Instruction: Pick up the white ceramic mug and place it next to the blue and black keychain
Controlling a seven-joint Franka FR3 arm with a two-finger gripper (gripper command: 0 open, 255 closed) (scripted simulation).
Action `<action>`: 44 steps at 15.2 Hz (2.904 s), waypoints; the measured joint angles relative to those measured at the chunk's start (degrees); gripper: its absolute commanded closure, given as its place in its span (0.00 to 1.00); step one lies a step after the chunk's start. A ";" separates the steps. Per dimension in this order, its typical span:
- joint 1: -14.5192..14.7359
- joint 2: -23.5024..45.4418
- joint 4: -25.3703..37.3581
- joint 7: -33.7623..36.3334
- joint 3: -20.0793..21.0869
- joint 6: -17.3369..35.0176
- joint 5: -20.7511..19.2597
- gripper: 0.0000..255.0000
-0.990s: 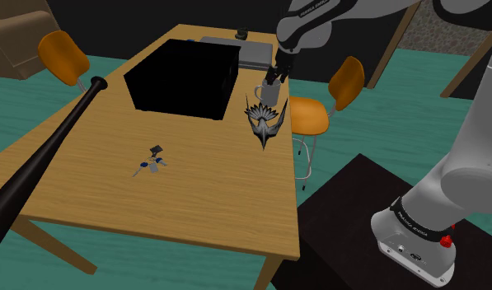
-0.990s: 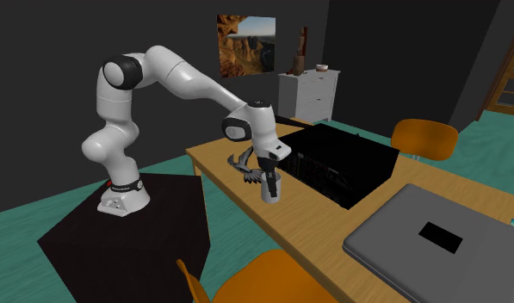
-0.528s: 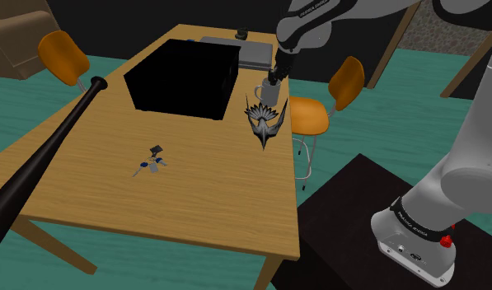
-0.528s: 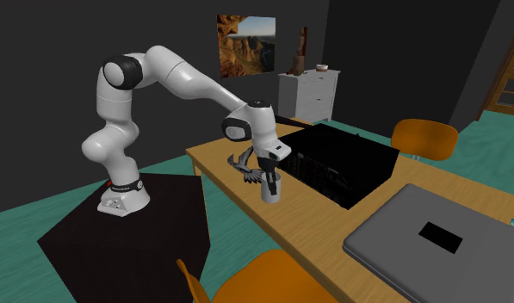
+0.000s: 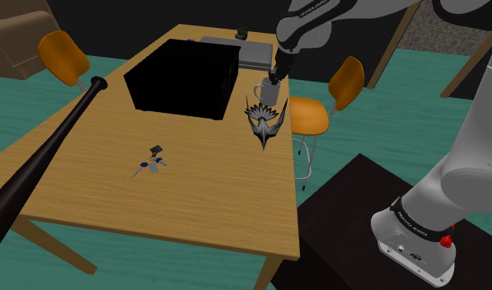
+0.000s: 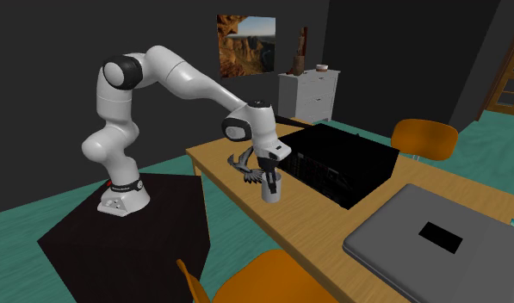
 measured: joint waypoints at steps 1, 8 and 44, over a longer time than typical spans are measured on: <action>0.01 -0.15 0.10 0.04 -0.02 -0.26 -0.05 1.00; 0.16 -2.31 2.34 0.81 -0.34 -4.57 -0.87 1.00; 6.59 -18.98 0.59 14.20 3.32 -18.61 -6.43 1.00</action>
